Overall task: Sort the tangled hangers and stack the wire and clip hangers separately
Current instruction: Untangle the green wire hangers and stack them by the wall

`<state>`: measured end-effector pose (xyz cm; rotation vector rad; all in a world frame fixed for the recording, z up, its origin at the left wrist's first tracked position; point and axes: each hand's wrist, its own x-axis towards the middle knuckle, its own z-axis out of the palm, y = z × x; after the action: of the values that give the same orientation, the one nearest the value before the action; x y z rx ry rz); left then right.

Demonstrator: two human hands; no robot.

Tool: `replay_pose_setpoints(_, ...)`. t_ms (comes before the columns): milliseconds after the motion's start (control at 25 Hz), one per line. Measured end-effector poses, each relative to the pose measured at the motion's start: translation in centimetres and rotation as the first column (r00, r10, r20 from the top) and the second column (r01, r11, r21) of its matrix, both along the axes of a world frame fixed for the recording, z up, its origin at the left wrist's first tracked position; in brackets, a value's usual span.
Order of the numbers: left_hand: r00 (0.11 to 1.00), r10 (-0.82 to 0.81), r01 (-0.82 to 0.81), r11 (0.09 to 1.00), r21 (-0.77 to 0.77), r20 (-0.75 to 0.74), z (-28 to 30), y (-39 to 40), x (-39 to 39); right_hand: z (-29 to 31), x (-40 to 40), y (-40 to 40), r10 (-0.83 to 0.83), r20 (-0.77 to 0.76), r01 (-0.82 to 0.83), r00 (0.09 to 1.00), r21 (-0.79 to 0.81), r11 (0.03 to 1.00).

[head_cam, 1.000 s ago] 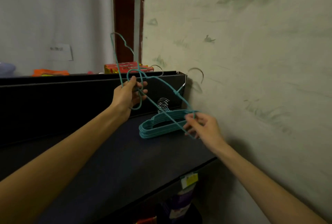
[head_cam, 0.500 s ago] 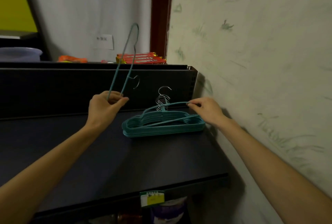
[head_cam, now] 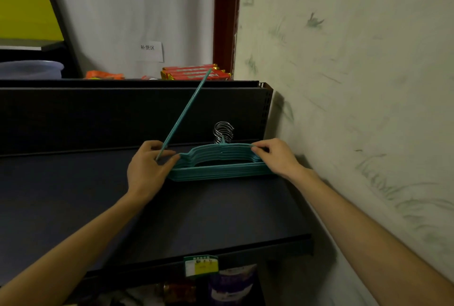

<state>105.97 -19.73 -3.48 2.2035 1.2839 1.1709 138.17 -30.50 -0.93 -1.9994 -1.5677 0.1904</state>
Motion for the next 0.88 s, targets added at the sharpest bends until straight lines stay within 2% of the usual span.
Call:
replay_pose_setpoints(200,1.000,0.013,-0.014,1.000,0.007,0.015,0.0,-0.1,0.2,-0.5,-0.3,0.0,-0.055,0.014,0.055,0.998,-0.012,0.998)
replay_pose_setpoints(320,0.999,0.003,0.000,0.997,0.076,-0.033,0.2,-0.4,-0.2,-0.2,-0.4,0.1,-0.090,0.054,0.093,0.995,-0.061,0.994)
replay_pose_setpoints(400,0.998,0.000,0.011,0.989,0.150,-0.071,0.8,-0.3,-0.7,-0.2,-0.3,0.1,-0.092,0.028,0.094,0.995,-0.110,0.989)
replay_pose_setpoints(480,0.989,0.021,0.016,0.969,0.248,-0.146,1.8,0.0,-1.2,0.1,-0.4,-0.3,-0.114,-0.080,0.115,0.990,0.013,0.993)
replay_pose_setpoints(560,0.969,0.035,0.056,0.934,0.353,-0.246,3.1,0.4,-1.3,1.3,-0.7,-0.9,-0.115,-0.290,0.194,0.950,0.262,0.945)
replay_pose_setpoints(600,0.958,0.038,0.081,0.915,0.395,-0.283,3.8,0.6,-1.2,2.4,-1.0,-1.3,-0.069,-0.437,0.229,0.897,0.326,0.917)
replay_pose_setpoints(680,0.946,0.035,0.115,0.895,0.431,-0.323,4.8,0.8,-0.5,4.8,-2.0,-2.1,0.055,-0.685,0.233,0.727,0.321,0.918)
replay_pose_setpoints(720,0.943,0.020,0.130,0.898,0.421,-0.333,5.2,0.8,-0.1,5.7,-2.5,-2.6,0.098,-0.743,0.217,0.662,0.315,0.924)
replay_pose_setpoints(760,0.946,-0.006,0.143,0.905,0.401,-0.325,5.7,0.8,0.4,6.5,-2.9,-3.0,0.120,-0.761,0.202,0.637,0.315,0.927)
replay_pose_setpoints(880,0.954,-0.090,0.196,0.910,0.364,-0.287,6.7,0.4,1.8,7.6,-3.6,-4.0,0.129,-0.749,0.189,0.649,0.324,0.927)
